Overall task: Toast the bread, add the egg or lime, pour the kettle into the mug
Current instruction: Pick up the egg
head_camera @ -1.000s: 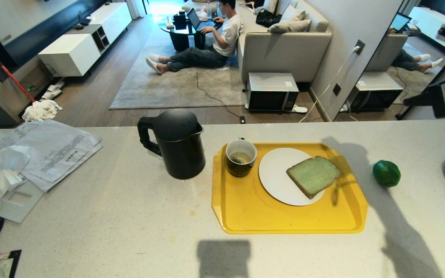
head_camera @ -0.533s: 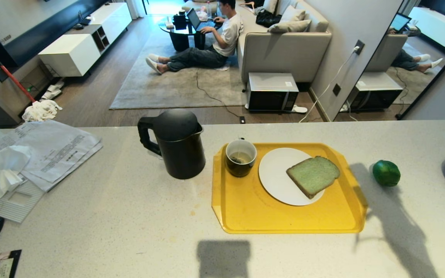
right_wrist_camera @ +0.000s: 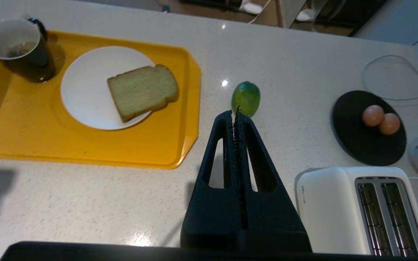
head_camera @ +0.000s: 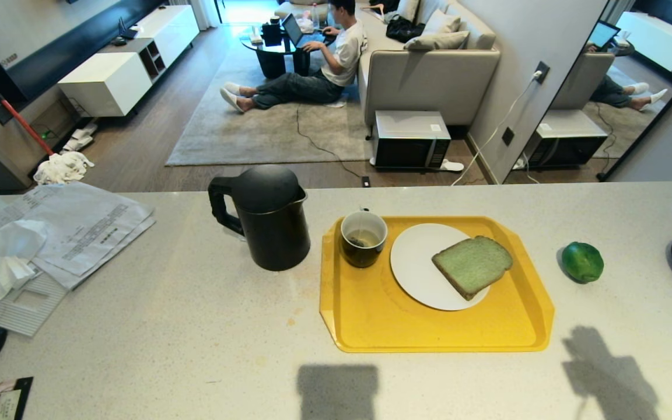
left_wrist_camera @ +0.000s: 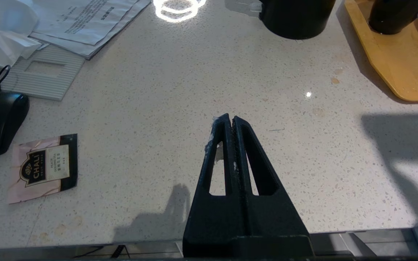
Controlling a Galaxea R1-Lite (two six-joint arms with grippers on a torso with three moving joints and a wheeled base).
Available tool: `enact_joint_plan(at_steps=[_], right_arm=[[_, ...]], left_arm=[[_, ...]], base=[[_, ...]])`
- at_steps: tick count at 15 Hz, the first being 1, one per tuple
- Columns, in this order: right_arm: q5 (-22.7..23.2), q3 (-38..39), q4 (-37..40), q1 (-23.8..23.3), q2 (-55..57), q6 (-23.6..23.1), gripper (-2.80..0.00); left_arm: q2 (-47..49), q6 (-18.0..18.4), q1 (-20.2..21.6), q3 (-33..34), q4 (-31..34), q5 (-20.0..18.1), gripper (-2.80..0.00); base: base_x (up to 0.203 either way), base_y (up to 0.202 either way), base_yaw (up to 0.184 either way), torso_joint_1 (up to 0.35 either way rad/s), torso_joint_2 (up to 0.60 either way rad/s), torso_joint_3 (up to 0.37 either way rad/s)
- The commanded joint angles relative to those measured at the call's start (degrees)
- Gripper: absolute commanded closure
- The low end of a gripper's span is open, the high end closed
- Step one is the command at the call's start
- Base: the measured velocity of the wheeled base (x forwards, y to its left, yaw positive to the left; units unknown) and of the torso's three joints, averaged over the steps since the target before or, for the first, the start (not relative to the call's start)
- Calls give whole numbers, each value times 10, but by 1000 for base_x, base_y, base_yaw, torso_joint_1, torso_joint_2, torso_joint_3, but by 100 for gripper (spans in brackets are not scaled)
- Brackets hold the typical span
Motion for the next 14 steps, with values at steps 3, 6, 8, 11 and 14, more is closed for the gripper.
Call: enact_joint_plan(at_steps=[3,6,8,11,14], right_arm=[[-54,149,-92,-3,-148,3,0],[-54,227,-114,3,-226,9,0],[-55,285,-221,7,-226,35,0],[-50,349,-246,50,-283,-18,0],[-17,405,-222,53,-363,-51,0]], left_arm=[[1,0,0,0,0,0,0],[1,0,0,0,0,0,0],[1,0,0,0,0,0,0],[1,0,0,0,0,0,0],[1,0,0,0,0,0,0]], base=[[0,0,0,0,0,0],[0,0,0,0,0,0],[0,0,0,0,0,0],[0,0,0,0,0,0],[0,0,0,0,0,0]])
